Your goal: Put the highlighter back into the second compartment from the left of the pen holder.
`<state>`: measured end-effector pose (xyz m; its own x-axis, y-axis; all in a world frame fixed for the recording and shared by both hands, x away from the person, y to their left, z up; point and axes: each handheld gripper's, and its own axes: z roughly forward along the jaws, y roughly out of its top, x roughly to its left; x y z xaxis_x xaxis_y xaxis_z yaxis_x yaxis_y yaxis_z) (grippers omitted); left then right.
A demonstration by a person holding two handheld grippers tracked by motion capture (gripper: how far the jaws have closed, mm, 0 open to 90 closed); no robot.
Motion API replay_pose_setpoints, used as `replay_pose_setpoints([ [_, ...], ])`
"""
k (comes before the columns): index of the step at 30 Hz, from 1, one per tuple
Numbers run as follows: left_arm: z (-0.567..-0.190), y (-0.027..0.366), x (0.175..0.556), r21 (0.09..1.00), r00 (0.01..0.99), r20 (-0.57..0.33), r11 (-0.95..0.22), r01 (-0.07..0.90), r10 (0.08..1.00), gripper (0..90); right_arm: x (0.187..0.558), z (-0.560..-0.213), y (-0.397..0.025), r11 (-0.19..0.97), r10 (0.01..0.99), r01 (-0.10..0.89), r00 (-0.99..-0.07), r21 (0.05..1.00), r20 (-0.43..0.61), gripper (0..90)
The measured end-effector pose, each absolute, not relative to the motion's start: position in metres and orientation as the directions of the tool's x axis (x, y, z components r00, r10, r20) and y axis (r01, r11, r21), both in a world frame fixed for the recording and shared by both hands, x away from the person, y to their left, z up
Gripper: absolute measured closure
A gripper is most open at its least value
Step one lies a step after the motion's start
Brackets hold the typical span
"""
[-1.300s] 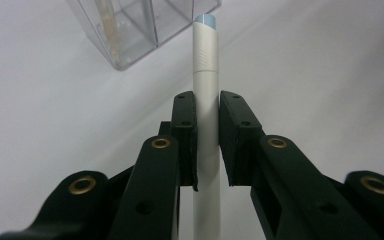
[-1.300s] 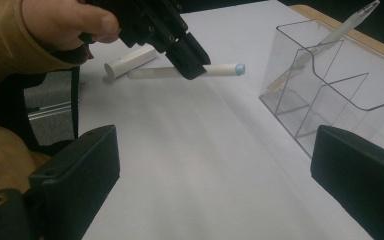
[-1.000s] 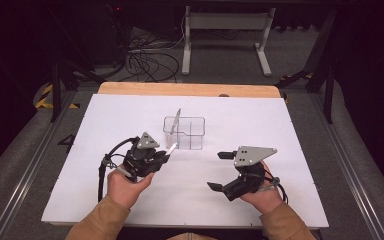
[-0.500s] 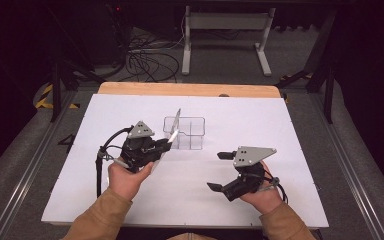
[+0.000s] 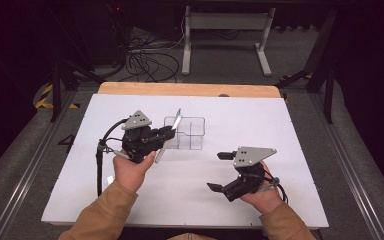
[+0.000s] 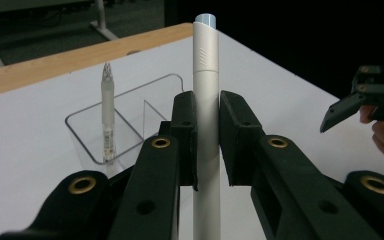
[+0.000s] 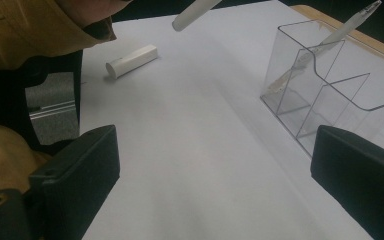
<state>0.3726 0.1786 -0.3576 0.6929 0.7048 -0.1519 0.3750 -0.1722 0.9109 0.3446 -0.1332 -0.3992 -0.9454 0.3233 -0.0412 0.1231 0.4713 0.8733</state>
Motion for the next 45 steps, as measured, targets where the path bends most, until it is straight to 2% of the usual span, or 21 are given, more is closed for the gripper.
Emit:
replay_pose_setpoints([
  [9, -0.356, 0.178, 0.385, 0.937, 0.699, -0.159, -0.115, 0.329, 0.698, 78.2, 0.344, -0.399, -0.133, 0.471, 0.322, 0.121, -0.946, 0.874, -0.042, 5.8],
  [21, -0.353, 0.175, 0.406, 0.948, 0.707, -0.199, -0.050, 0.315, 0.678, 78.2, 0.344, -0.399, -0.133, 0.472, 0.322, 0.122, -0.946, 0.873, -0.042, 5.7],
  [27, -0.353, 0.169, 0.416, 0.960, 0.710, -0.168, -0.049, 0.275, 0.683, 78.1, 0.345, -0.400, -0.133, 0.472, 0.320, 0.122, -0.946, 0.873, -0.041, 5.7],
  [45, -0.361, 0.147, 0.449, 0.968, 0.699, -0.144, -0.046, 0.245, 0.700, 78.0, 0.345, -0.400, -0.133, 0.471, 0.317, 0.125, -0.948, 0.873, -0.036, 5.7],
])
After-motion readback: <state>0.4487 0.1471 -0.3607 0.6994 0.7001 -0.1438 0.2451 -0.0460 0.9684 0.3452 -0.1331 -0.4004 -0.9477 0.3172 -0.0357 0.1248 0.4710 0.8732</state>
